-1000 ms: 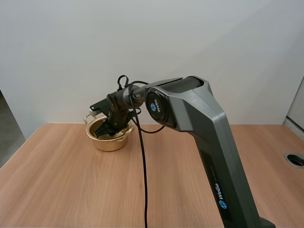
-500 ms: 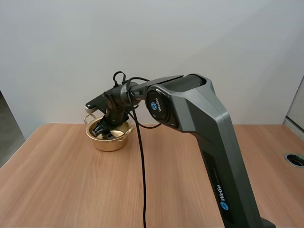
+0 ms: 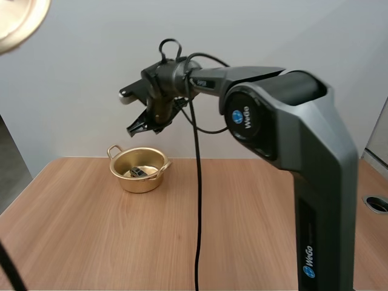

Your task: Open the pot, put the car inside, and close it

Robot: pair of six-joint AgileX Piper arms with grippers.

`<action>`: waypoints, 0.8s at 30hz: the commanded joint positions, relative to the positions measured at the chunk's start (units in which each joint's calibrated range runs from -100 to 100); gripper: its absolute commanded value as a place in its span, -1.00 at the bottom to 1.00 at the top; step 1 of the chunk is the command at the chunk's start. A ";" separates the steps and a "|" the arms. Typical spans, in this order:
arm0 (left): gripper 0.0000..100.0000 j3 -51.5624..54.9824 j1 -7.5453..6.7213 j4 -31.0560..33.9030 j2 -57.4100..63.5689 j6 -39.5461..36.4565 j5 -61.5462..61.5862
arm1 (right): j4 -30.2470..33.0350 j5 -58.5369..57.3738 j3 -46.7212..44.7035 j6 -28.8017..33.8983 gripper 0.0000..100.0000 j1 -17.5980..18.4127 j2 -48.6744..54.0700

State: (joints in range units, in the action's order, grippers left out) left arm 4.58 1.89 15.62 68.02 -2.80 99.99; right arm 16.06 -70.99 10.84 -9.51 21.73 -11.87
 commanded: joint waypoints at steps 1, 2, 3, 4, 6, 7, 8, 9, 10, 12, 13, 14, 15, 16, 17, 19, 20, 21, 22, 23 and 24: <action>-1.00 6.18 0.02 0.14 -2.80 -0.11 -3.76 | 0.03 -13.09 0.03 0.41 -1.00 -1.51 7.06; -1.00 8.85 0.02 -0.72 -4.37 -0.11 -5.90 | 0.03 -15.22 0.03 0.41 -1.00 -2.31 8.98; -1.00 11.71 0.02 -1.74 -6.05 -0.11 -8.30 | 0.03 -16.92 0.03 0.41 -1.00 -3.15 11.55; -1.00 15.28 0.02 -3.04 -8.12 -0.11 -11.34 | 0.03 -18.43 0.03 0.41 -1.00 -3.96 14.66; -1.00 20.83 0.02 -5.53 -11.04 -0.11 -18.68 | 0.03 -20.52 0.03 0.32 -1.00 -5.31 19.06; -1.00 23.78 0.02 -6.70 -13.03 -0.11 -22.53 | 0.03 -20.92 0.03 0.19 -1.00 -5.72 20.71; -1.00 26.46 0.02 -7.78 -15.04 -0.11 -27.91 | 0.12 -22.42 0.03 0.19 -1.00 -6.51 24.62; -1.00 27.93 0.02 -8.47 -16.74 -0.11 -30.48 | 0.25 -23.27 0.03 0.19 -1.00 -6.90 26.85; -1.00 30.59 0.02 -9.29 -19.61 -0.11 -34.42 | 0.25 -24.00 0.03 -0.30 -1.00 -7.28 29.59; -1.00 33.62 0.02 -10.87 -24.28 -0.11 -41.47 | 0.54 -25.78 0.03 -1.50 -1.00 -7.51 34.80; -1.00 34.73 0.02 -11.33 -26.40 -0.11 -44.35 | 0.64 -26.52 0.03 -2.10 -1.00 -7.51 37.25; -1.00 35.34 0.02 -11.92 -29.61 -0.11 -46.92 | 0.64 -27.49 0.03 -2.52 -1.00 -7.51 39.75; -1.00 35.62 0.02 -12.03 -31.73 -0.51 -48.83 | 0.64 -28.45 0.03 -2.52 -1.00 -7.51 41.99; -1.00 35.62 0.02 -12.03 -34.31 -1.09 -50.75 | 0.64 -29.01 0.03 -2.52 -1.00 -7.51 43.81; -1.00 35.62 0.02 -12.03 -36.70 -1.22 -52.54 | 0.64 -29.01 0.03 -2.77 -1.00 -7.51 45.98; -1.00 35.62 0.02 -12.03 -40.93 -1.22 -56.89 | 1.07 -29.01 0.03 -2.99 -1.00 -7.51 49.77; -1.00 35.62 0.02 -12.03 -42.76 -1.22 -58.76 | 1.58 -29.01 0.03 -3.21 -1.00 -7.51 51.03; -1.00 35.62 0.02 -12.03 -44.46 -1.22 -60.66 | 2.41 -29.01 0.03 -3.21 -1.00 -7.51 52.69; -1.00 35.62 0.02 -12.16 -45.70 -1.22 -62.20 | 3.42 -29.01 0.03 -3.53 -1.00 -7.51 54.16; -1.00 35.62 0.02 -12.16 -47.11 -1.22 -64.09 | 4.30 -29.01 0.03 -3.53 -1.00 -7.51 55.48; -1.00 35.62 0.02 -12.16 -48.35 -1.22 -66.03 | 5.47 -29.01 0.03 -4.01 -1.00 -7.51 56.65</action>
State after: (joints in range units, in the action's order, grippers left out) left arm 40.19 1.89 3.48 26.49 -4.05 42.70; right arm 20.08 -100.00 10.84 -13.04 14.24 34.67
